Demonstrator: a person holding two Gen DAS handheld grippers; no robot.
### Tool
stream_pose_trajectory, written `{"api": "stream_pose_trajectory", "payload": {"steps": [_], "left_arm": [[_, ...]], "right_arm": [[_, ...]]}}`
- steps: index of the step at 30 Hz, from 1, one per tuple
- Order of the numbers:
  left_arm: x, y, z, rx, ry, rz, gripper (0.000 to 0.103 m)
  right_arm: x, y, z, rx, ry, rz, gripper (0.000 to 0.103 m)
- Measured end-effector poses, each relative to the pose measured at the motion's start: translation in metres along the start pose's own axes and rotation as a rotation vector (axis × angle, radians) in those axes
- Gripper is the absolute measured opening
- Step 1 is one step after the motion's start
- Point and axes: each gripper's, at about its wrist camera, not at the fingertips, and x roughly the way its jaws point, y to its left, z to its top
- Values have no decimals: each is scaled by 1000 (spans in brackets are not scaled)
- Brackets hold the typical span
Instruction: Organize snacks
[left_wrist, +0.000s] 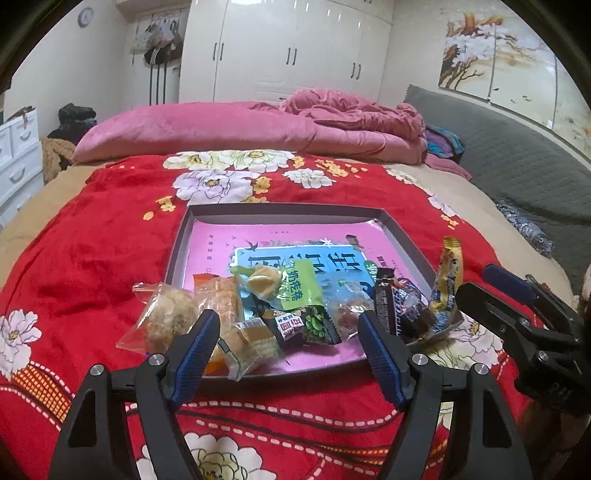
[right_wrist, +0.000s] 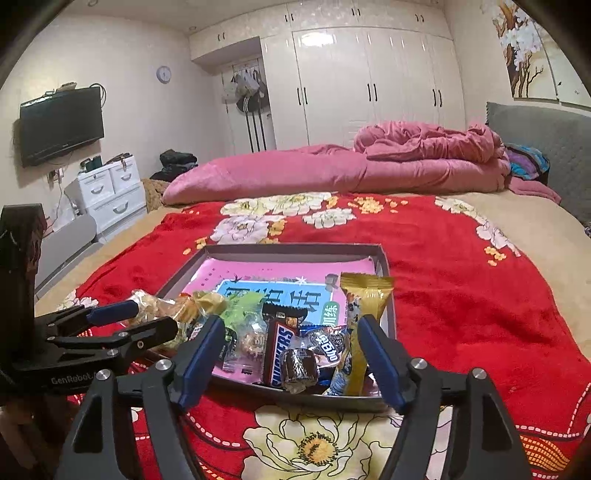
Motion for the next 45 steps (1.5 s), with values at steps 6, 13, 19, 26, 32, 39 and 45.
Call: {"api": "stream_pose_trajectory", "payload": {"steps": [6,13,19,26,32,39,45], "left_arm": [[-10,2,-14,-38,64,26,78],[-24,6,-36,-74,151,66,78],[-43,3,-49,-85,165,64,78],[-51,-6,-58,-54,167,70,78],[-50,-6,-58,-50,169,72,78],[-50,-5,-57,-54,168,70,78],[-52,-6,-56,-49,161,67,78]], "right_arm": [[-9,7,-4,5,35,20,87],[-26,7,-21,94,103,13,98],[-46,0,-34,156,137,-42,99],[-62,5,-44,162,142,-74,100],[-59,9,-49,138,168,-86,100],[-56,10,-50,131,177,-87,100],[-55,12,-49,122,179,-88,100]]}}
